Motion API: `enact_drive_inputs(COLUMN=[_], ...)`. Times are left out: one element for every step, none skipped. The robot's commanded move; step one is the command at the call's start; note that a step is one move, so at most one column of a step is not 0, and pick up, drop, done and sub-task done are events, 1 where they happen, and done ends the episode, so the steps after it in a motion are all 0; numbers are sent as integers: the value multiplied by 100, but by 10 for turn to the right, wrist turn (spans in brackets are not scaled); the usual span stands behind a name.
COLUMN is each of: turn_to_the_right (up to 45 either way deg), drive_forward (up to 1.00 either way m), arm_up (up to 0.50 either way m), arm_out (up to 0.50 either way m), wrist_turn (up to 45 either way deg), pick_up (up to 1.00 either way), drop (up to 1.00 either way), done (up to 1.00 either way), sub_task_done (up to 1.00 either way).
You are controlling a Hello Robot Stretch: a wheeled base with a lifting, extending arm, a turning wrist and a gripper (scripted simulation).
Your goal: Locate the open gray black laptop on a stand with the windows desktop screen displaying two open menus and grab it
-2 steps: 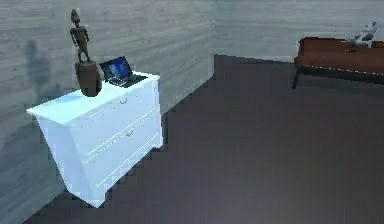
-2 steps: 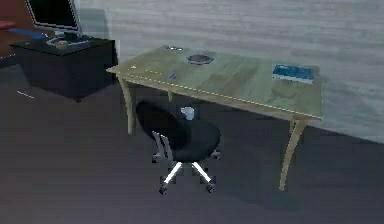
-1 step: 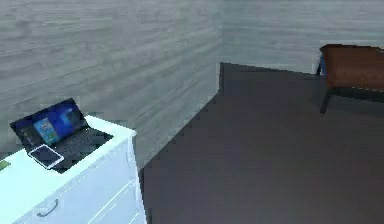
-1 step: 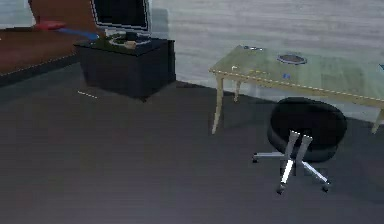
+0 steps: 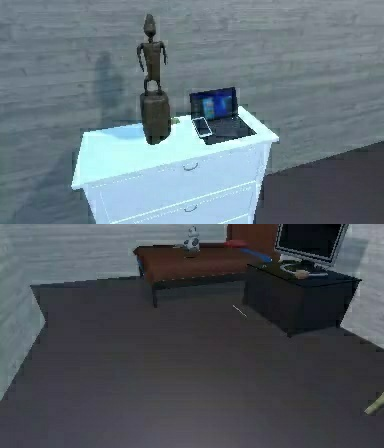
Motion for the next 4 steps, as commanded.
enact_drive_inputs(turn_to_the_right=[-450, -330, 450, 450], drive_forward=[0, 0, 0, 0], arm_up=[0, 0, 0, 0], arm_out=[0, 0, 0, 0], wrist_turn=[0, 0, 0, 0], pick_up=[0, 0, 0, 0], drop=[0, 0, 0, 0], done=[0, 0, 0, 0], sub_task_done=[0, 0, 0, 0])
